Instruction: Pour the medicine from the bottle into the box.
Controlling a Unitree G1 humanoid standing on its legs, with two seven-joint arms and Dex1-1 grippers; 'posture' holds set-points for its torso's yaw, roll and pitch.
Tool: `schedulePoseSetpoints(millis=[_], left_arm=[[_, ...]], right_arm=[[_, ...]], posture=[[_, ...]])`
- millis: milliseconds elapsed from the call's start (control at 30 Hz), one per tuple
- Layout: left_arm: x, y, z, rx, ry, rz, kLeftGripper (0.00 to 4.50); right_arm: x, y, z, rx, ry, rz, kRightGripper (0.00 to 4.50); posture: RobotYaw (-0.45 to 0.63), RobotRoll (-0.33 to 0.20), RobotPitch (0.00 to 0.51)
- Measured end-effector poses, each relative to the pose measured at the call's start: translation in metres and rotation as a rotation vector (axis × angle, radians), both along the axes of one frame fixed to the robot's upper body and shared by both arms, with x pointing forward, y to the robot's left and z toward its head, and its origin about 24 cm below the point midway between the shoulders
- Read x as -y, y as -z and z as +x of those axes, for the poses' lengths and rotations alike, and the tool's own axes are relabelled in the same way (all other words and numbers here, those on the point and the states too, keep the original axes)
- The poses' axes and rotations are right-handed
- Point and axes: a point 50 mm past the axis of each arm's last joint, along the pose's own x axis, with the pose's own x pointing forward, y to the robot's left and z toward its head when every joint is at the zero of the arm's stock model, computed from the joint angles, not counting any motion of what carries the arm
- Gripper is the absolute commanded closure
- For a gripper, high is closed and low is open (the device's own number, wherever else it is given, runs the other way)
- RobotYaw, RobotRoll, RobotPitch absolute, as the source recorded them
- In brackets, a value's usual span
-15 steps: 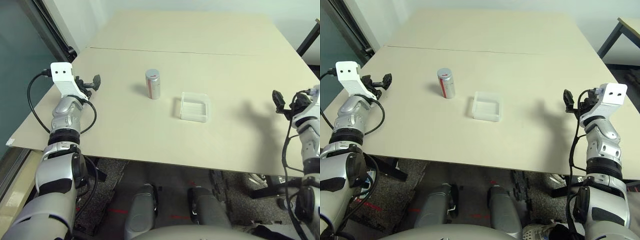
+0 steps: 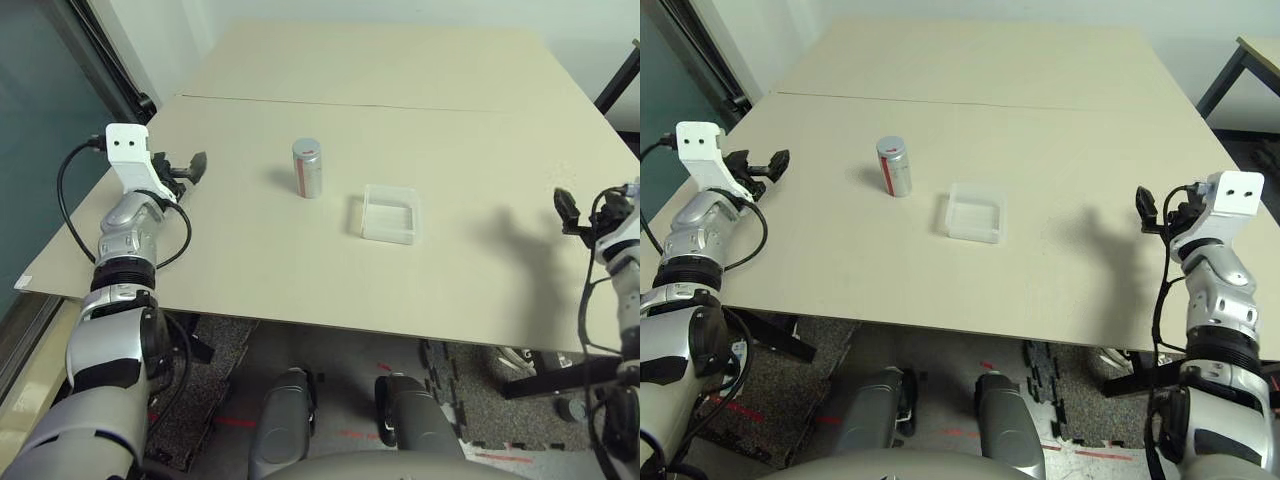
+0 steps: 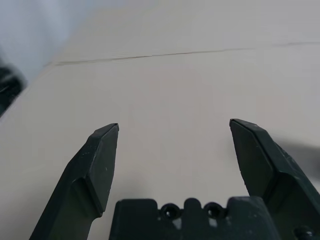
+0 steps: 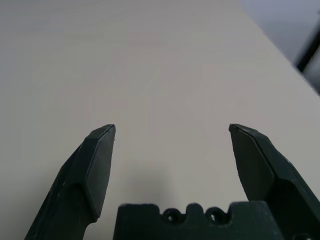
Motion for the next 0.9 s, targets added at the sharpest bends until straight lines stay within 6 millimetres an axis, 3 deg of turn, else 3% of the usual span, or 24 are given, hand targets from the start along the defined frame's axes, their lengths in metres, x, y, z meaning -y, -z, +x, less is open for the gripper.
schedulePoseSetpoints(millis=[200,433,600,900], left_arm=[[0.019,-0.020,-0.016,-0.008,0.153,0.010,0.05],[0.062,-0.001,-0.024,-0.092,0.292,-0.034,0.05],[0.083,0.016,-0.024,-0.134,0.348,-0.045,0.05],[0.100,0.041,-0.011,-0.171,0.372,-0.029,0.05]], right_arm=[[-0.045,-0.021,0.000,-0.048,-0.260,0.013,0.00],[-0.090,-0.032,0.003,-0.089,-0.456,0.026,0.00],[-0.105,-0.029,0.006,-0.115,-0.502,0.039,0.00],[-0.119,-0.028,0.006,-0.106,-0.529,0.036,0.00]], posture=[[-0.01,0.000,0.108],[-0.02,0.000,0.100],[-0.04,0.000,0.097],[-0.08,0.000,0.092]])
